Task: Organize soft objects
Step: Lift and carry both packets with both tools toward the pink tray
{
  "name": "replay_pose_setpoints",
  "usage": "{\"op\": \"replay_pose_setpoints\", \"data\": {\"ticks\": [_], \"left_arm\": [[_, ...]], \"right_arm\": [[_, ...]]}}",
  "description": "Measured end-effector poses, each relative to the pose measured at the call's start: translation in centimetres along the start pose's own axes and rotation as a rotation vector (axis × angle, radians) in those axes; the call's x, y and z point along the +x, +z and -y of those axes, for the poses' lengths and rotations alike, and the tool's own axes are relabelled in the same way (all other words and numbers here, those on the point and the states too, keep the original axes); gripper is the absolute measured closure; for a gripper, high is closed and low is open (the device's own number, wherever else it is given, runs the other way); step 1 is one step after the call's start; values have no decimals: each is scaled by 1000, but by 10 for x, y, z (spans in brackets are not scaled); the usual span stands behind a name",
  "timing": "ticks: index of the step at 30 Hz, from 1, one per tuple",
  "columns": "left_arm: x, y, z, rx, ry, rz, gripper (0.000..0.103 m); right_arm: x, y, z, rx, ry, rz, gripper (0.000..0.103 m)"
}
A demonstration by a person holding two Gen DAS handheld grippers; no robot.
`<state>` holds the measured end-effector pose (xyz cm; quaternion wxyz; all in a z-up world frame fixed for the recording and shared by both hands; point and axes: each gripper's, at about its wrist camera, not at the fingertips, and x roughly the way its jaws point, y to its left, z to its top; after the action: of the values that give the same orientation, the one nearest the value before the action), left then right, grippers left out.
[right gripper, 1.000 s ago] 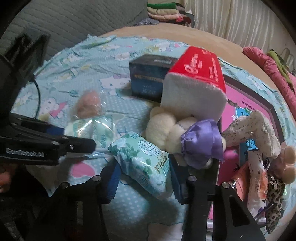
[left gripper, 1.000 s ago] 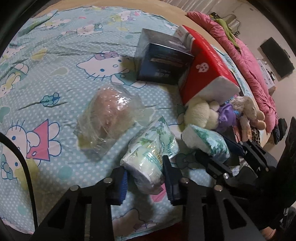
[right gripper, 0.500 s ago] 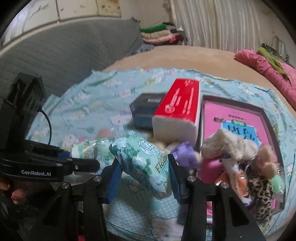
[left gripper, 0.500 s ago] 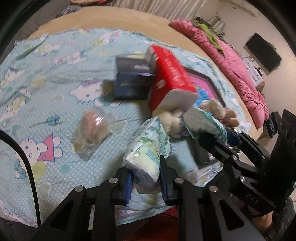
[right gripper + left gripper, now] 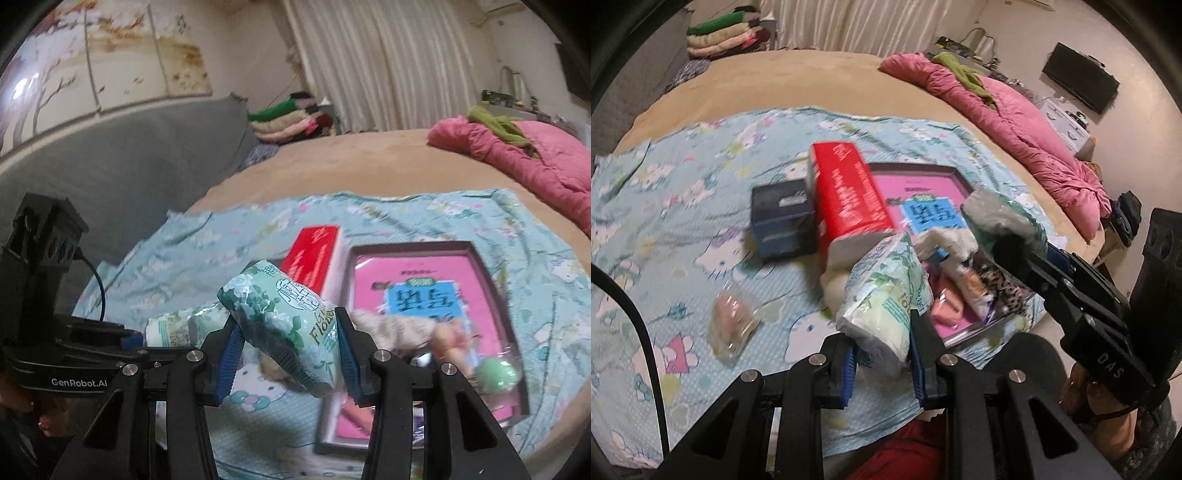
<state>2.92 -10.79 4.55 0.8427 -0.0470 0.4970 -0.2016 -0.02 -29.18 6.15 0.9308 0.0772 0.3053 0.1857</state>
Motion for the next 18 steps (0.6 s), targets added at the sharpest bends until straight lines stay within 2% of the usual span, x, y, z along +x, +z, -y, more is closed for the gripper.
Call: {"op": "replay_pose_setpoints", "data": {"ticks": [9, 18], "left_arm": [[1, 26, 46, 88, -23, 31, 78], [29, 30, 77, 147, -31, -8, 79]], "right_arm": [[-40, 12, 52, 96, -109, 96, 55], [-56, 11, 87, 170, -180, 137, 54]]}}
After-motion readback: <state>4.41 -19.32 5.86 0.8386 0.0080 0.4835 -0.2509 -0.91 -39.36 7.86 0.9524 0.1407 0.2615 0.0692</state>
